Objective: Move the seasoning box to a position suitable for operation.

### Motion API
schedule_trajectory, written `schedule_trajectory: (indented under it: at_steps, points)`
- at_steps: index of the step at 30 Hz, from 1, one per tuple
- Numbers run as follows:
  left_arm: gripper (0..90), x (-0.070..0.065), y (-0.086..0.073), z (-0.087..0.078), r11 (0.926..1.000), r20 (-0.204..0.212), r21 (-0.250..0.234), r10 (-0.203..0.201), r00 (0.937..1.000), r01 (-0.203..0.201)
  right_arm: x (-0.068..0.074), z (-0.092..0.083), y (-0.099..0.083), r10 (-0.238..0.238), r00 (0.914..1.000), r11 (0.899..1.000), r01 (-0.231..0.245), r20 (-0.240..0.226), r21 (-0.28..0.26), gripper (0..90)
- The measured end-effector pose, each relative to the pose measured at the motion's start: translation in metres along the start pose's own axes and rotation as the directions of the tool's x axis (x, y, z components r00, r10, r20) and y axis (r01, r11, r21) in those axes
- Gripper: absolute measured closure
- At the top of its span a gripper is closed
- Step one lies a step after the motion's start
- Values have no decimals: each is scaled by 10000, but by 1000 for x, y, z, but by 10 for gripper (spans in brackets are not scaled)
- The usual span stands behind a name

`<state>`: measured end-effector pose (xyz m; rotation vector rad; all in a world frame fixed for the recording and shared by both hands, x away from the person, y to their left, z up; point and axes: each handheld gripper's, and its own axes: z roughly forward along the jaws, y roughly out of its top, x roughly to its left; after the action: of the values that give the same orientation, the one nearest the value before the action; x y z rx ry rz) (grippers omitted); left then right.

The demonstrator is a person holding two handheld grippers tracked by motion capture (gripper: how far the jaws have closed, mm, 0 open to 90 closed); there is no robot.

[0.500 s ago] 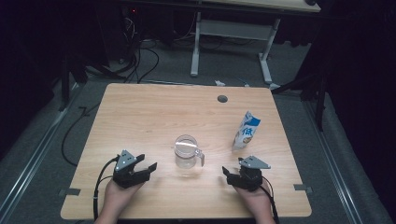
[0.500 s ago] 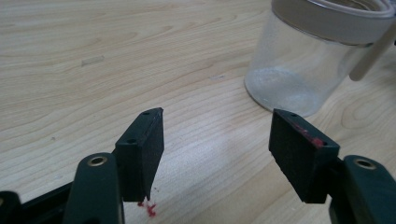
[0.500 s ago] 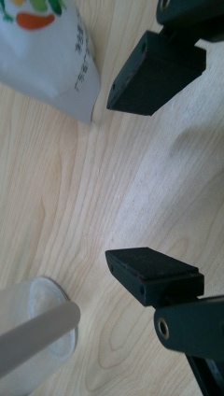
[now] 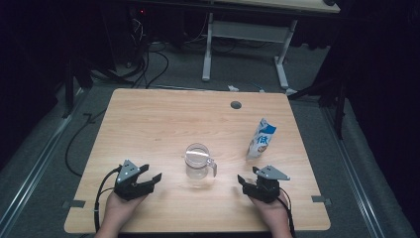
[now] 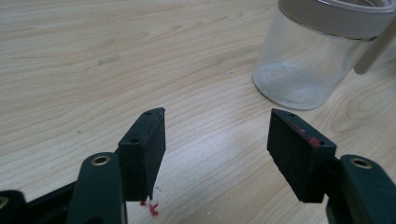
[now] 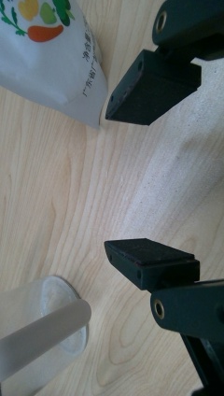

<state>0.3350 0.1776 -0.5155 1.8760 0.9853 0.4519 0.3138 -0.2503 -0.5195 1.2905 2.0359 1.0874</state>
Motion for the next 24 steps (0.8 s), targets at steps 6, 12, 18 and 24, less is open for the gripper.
schedule_trajectory:
  at_steps: [6, 12, 18, 24]
  points:
    - [428, 6, 1, -4, 9992, -223, 385, -76, 9997, 84, 3, -1, 3, -11, 10000, 10000, 12, -75, 43, 333]
    - [416, 9, 8, -1, 9966, -234, 630, 537, 9983, -521, 7, -1, 3, -287, 9996, 9994, 287, 33, -178, 377]
    - [450, 9, 2, -3, 9994, 525, 341, -43, 9986, 25, 11, 6, 9, -122, 9997, 9998, 125, 216, -176, 405]
    - [499, 4, -9, 4, 9953, 349, 695, 651, 9973, -674, 27, 6, 18, -374, 9991, 9991, 378, 201, -193, 419]
